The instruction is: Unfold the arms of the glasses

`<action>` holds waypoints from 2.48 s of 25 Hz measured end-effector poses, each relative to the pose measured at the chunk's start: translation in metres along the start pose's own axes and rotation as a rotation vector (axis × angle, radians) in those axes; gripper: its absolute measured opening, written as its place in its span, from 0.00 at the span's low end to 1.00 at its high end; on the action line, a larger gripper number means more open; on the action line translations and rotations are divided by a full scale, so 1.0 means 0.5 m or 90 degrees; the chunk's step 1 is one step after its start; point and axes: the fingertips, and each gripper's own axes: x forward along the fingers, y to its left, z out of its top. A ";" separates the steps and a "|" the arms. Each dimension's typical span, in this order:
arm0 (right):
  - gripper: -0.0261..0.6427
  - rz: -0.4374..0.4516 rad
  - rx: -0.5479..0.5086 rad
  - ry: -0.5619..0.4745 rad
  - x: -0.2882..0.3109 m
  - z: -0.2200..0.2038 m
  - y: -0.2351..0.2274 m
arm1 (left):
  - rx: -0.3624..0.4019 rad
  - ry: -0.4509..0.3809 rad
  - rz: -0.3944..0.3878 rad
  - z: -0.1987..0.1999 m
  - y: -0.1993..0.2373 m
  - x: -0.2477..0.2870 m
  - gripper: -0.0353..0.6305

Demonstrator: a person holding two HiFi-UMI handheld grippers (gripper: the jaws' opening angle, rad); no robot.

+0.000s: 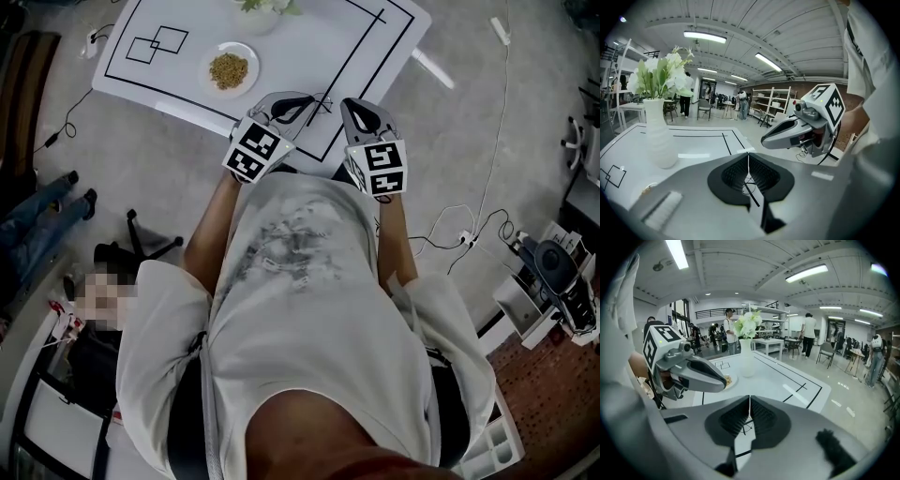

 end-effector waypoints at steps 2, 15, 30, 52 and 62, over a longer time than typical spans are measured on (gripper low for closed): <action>0.07 0.005 -0.002 0.009 0.011 -0.011 -0.001 | 0.004 0.013 -0.007 -0.014 0.001 0.009 0.08; 0.07 0.026 -0.036 0.084 0.084 -0.092 -0.014 | 0.058 0.117 -0.038 -0.118 0.018 0.069 0.12; 0.06 0.053 -0.119 0.158 0.152 -0.146 -0.011 | 0.121 0.170 -0.074 -0.165 0.021 0.109 0.12; 0.06 0.099 -0.127 0.203 0.191 -0.181 0.006 | 0.187 0.249 -0.101 -0.220 0.016 0.147 0.14; 0.06 0.101 -0.128 0.199 0.195 -0.183 0.003 | 0.185 0.239 -0.103 -0.214 0.017 0.147 0.12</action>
